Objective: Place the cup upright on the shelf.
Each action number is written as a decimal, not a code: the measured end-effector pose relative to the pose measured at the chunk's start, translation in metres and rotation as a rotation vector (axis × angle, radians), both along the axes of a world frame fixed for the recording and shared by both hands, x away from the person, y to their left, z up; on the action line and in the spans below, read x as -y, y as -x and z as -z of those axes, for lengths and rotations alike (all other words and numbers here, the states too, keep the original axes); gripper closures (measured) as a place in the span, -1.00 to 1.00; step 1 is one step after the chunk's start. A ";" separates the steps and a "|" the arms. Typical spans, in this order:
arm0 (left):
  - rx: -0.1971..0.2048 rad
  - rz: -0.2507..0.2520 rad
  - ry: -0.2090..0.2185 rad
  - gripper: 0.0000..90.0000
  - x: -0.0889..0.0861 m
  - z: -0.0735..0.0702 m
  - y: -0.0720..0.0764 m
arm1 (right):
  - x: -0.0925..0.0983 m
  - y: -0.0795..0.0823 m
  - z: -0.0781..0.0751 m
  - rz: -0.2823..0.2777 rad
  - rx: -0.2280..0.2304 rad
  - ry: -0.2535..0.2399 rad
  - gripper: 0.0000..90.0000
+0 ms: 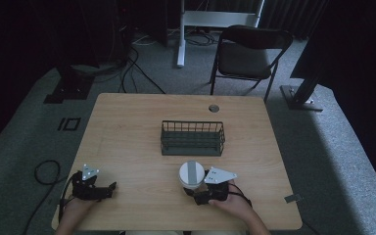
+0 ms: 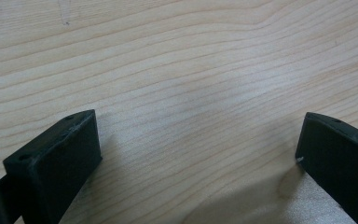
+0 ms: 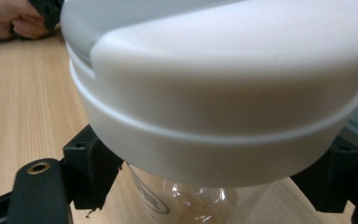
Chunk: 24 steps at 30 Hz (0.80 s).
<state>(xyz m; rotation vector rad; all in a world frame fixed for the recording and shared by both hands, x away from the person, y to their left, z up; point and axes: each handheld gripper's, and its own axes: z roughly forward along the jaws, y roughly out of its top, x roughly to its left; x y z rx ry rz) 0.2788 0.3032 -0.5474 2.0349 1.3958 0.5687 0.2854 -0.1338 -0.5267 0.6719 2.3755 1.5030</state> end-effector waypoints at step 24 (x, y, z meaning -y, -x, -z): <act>0.000 0.000 0.000 -1.00 0.000 0.000 0.000 | 0.018 -0.019 -0.052 0.022 0.074 -0.017 -0.59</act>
